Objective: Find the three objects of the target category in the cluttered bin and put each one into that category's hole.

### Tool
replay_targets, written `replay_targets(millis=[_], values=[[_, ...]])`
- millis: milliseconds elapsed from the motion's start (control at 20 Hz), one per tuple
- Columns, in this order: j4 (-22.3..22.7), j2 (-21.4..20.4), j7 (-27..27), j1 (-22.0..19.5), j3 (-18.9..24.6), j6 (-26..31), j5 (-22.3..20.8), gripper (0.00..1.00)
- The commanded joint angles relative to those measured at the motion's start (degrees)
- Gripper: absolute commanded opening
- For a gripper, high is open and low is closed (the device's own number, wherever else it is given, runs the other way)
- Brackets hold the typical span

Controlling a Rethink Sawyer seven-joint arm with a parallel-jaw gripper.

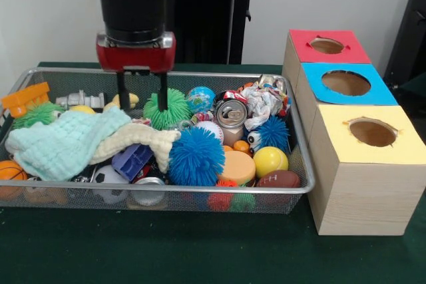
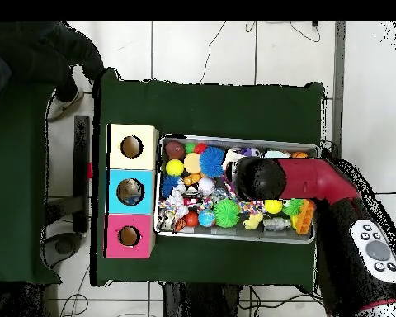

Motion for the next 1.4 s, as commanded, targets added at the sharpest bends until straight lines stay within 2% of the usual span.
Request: replay_targets(millis=[50, 400, 650, 1050, 1400], values=[[5.1, 5.7, 5.6, 1.4, -4.7, -6.3, -4.0, 1.00], [4.0, 8.8, 4.5, 2.5, -7.1, -8.3, -3.2, 1.00], [4.4, 9.4, 4.3, 3.0, -8.1, -8.8, -2.7, 1.00], [5.7, 9.4, 4.8, 3.9, -9.3, -9.4, -1.8, 1.00], [7.8, 7.6, 6.6, 5.9, -10.6, -10.1, -0.5, 1.00]])
